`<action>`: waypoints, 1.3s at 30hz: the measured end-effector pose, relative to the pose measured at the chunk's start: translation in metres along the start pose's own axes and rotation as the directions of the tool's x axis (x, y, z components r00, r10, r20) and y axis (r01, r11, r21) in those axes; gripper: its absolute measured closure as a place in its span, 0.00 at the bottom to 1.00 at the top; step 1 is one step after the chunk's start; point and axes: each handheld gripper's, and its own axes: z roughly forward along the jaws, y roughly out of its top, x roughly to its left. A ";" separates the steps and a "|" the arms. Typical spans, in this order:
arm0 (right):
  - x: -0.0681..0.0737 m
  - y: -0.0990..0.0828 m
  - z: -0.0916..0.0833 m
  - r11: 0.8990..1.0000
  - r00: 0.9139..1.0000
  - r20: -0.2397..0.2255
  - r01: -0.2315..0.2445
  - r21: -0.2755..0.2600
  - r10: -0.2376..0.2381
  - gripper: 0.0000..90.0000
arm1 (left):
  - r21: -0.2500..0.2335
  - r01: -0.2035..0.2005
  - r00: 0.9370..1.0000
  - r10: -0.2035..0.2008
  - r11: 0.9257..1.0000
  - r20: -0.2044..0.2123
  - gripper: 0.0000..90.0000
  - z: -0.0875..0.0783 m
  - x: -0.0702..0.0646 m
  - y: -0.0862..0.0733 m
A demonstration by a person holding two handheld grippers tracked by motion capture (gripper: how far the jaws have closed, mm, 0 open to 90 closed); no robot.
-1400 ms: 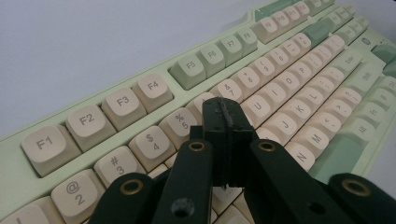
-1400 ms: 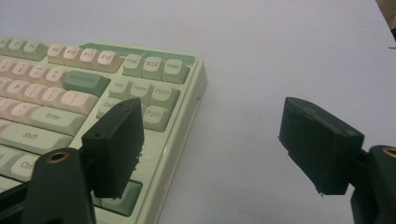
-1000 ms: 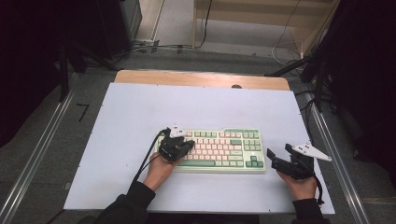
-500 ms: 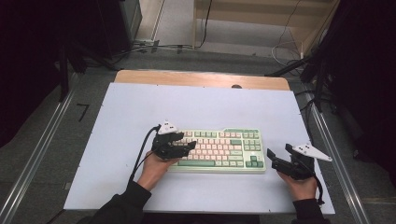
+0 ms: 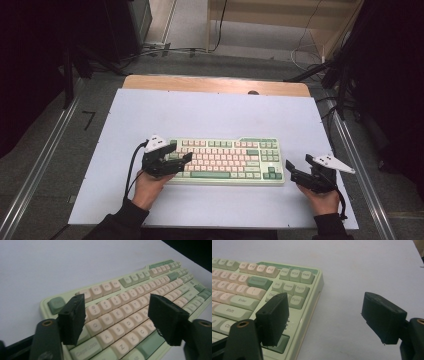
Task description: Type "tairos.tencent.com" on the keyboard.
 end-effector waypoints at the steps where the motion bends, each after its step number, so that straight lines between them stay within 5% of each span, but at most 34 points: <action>1: 0.000 0.000 0.000 1.000 1.000 -0.001 0.000 -0.001 0.000 0.23 | -0.002 0.005 1.000 -0.005 1.000 0.000 0.39 -0.003 0.002 -0.003; 6: 0.000 0.001 0.003 1.000 1.000 -0.005 -0.001 0.006 0.001 0.23 | -0.015 0.011 1.000 -0.011 1.000 -0.019 0.62 -0.010 0.007 -0.012; 11: 0.002 0.001 0.004 1.000 1.000 -0.013 0.009 0.006 -0.009 0.23 | -0.005 0.012 1.000 -0.012 1.000 0.012 0.73 -0.007 0.010 -0.013; 17: 0.003 0.002 0.008 1.000 1.000 -0.024 0.018 0.012 -0.018 0.23 | 0.047 -0.084 0.996 0.085 0.995 -0.019 0.99 0.004 0.000 -0.019; 21: 0.004 0.004 0.009 1.000 0.999 -0.031 0.017 0.009 -0.016 0.23 | 0.076 -0.126 0.992 0.128 0.989 -0.018 1.00 0.011 -0.011 -0.021; 30: 0.005 0.004 0.011 1.000 0.999 -0.035 0.021 0.016 -0.021 0.23 | 0.064 -0.104 0.993 0.107 0.993 -0.056 1.00 0.011 -0.010 -0.020; 39: 0.005 0.004 0.012 1.000 0.999 -0.038 0.020 0.018 -0.020 0.23 | 0.119 -0.082 0.993 0.091 0.990 -0.070 1.00 0.014 -0.005 -0.020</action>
